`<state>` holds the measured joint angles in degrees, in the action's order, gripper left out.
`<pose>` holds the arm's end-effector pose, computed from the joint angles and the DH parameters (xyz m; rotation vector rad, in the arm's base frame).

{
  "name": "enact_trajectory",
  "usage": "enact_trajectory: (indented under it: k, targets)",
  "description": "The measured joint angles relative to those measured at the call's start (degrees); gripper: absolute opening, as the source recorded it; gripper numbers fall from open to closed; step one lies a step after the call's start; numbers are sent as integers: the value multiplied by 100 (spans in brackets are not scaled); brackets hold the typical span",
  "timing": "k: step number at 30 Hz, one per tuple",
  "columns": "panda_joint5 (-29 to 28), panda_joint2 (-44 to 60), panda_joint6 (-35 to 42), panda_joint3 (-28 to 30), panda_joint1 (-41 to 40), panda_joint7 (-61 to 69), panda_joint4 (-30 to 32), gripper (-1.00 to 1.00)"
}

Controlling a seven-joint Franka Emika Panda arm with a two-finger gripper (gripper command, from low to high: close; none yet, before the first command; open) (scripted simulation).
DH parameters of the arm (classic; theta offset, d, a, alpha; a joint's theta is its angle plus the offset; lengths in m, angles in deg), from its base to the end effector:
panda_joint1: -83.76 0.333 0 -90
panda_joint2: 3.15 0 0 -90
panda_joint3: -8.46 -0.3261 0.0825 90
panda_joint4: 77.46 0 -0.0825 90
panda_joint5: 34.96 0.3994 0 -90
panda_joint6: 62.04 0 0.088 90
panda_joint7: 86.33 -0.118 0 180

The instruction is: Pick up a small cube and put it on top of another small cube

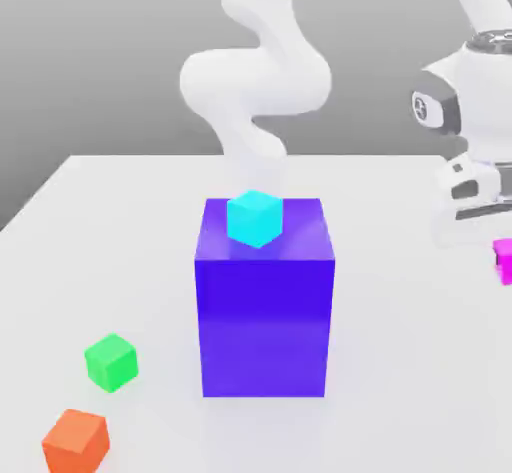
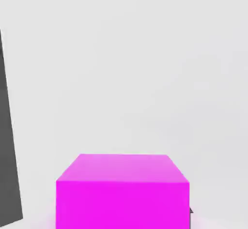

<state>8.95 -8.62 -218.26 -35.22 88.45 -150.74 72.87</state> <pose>0.3190 0.3169 0.2725 -2.5014 1.2947 0.2114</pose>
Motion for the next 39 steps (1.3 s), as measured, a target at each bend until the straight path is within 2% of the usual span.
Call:
enact_trajectory:
  k: [9,19,32,39]
  targets:
    - [1638,-302,662,802,-159,1274,-341,-100]
    - [2650,-301,1301,1656,-716,1957,-605,-100]
    - [3510,59,1894,2669,-1650,2507,-877,-100]
    - [3152,388,1965,3280,-2845,1801,-867,-100]
